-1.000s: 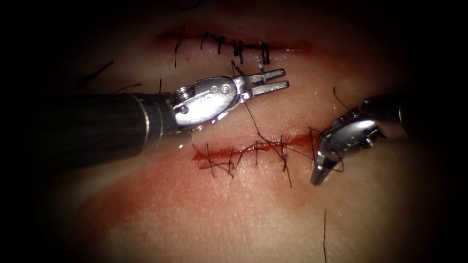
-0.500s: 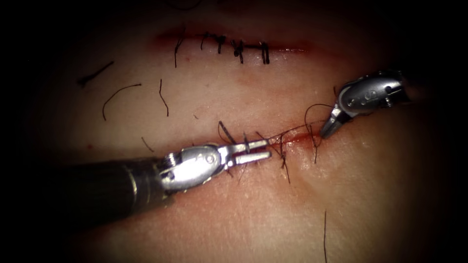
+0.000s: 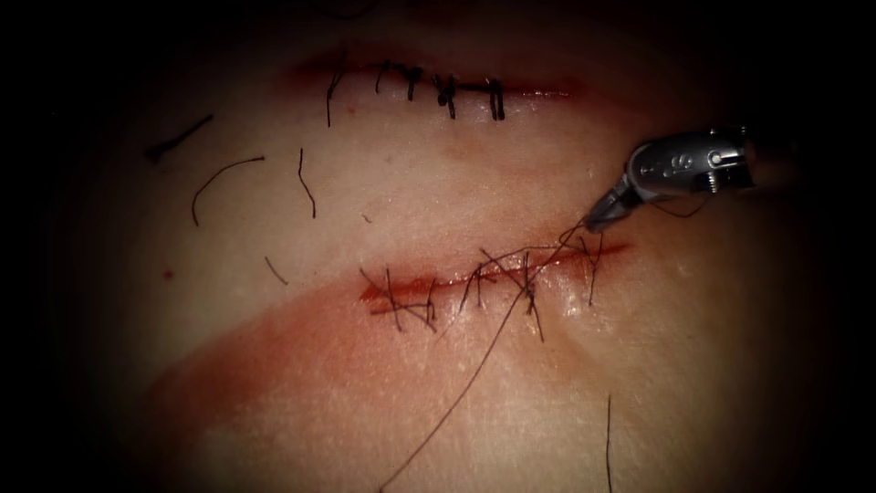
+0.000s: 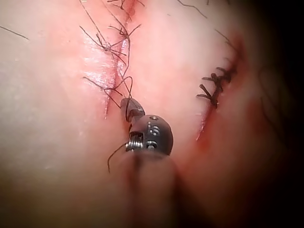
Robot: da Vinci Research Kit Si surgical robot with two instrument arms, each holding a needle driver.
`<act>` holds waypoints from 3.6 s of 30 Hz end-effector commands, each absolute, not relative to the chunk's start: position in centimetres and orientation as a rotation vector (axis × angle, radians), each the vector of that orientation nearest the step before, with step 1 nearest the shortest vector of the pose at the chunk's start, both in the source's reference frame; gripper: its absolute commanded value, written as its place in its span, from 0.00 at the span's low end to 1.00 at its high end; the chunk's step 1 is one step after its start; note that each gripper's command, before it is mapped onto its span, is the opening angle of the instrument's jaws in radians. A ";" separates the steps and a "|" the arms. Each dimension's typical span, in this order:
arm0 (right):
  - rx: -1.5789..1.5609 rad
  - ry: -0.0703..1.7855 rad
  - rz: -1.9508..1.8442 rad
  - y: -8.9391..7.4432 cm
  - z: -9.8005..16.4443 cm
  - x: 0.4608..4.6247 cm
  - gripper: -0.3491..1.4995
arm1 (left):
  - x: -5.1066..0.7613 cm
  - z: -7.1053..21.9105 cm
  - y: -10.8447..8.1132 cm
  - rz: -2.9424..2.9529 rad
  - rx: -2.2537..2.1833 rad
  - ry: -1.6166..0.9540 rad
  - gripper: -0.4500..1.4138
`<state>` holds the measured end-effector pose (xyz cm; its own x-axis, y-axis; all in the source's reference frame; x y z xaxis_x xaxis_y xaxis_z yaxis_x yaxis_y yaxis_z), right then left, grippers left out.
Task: Wound Closure
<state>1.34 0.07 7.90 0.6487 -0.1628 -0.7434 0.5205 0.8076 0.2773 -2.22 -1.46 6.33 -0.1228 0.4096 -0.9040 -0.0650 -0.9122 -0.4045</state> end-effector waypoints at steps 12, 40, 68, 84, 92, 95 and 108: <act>0.562 0.847 -0.199 0.1 7.9 1.35 0.00 | -2.22 6.3 -1.9 2.094 -1.845 -0.440 0.00; 0.556 0.942 0.127 0.4 8.1 1.22 0.00 | -1.69 5.3 -2.7 2.103 -1.826 -0.429 0.00; 0.537 0.925 0.168 0.5 8.2 1.29 0.00 | -2.25 5.3 -3.8 2.132 -1.963 -0.733 0.00; 0.279 0.863 0.411 1.0 7.7 0.54 0.96 | -2.21 4.6 -2.7 2.123 -1.982 -0.574 0.00; 0.225 0.876 0.436 0.8 7.0 0.22 0.91 | -2.28 4.0 -1.7 2.148 -2.056 -0.430 0.00; 0.213 0.904 0.433 0.6 6.8 0.30 0.91 | -2.30 3.9 -1.4 2.137 -2.077 -0.384 0.00; 0.194 1.051 0.367 -0.2 6.9 1.67 0.87 | -2.26 3.6 -0.5 2.067 -2.099 -0.263 0.00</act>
